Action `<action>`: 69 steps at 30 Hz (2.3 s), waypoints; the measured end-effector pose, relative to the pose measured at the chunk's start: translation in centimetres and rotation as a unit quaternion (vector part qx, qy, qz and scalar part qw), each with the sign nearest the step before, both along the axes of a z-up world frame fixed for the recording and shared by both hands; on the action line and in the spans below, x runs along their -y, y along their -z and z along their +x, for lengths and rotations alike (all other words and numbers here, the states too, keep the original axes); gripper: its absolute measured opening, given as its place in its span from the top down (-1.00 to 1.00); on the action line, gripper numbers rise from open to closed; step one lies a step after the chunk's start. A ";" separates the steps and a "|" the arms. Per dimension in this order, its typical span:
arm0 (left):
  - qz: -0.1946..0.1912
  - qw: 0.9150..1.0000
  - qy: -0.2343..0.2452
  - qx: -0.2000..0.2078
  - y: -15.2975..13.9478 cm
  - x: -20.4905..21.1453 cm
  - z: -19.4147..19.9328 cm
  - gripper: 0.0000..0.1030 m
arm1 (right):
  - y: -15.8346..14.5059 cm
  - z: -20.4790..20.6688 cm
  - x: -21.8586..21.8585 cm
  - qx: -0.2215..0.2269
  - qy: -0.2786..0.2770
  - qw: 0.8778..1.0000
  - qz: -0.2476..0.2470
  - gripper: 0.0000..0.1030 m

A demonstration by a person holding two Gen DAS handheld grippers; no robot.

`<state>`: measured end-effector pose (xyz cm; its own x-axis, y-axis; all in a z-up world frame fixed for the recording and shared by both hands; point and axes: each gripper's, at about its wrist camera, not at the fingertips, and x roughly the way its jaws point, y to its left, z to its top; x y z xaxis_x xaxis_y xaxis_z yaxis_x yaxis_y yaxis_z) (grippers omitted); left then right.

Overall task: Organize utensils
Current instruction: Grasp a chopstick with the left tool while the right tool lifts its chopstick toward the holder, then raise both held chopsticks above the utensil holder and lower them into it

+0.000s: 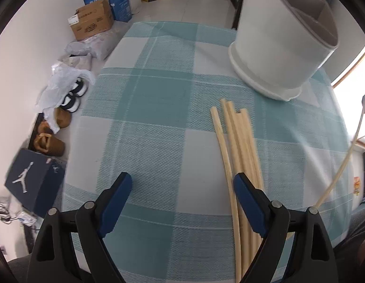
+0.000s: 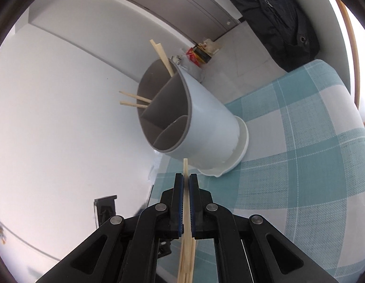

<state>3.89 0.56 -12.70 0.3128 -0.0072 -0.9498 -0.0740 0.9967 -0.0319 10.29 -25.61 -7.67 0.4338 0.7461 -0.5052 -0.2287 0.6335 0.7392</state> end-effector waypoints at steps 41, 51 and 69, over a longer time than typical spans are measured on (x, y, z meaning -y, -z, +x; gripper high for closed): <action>-0.009 0.994 -0.042 0.104 -4.0 0.9 1.7 0.95 | -3.3 -1.9 -0.5 0.078 -0.007 0.996 -0.044 0.93; -0.055 0.981 -0.038 0.180 -7.6 0.0 0.0 0.95 | -4.2 -3.5 -1.0 0.110 -0.006 0.992 -0.058 0.93; -0.097 0.962 0.007 0.255 -12.6 -0.1 -2.7 0.95 | -8.2 -5.0 -2.8 0.168 -0.004 0.980 -0.103 0.93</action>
<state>1.17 0.64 -0.13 0.7363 -0.1770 -0.6532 0.0142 0.9690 -0.2465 5.26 -22.78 0.48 0.5963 0.6469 -0.4753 -0.4424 0.7589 0.4778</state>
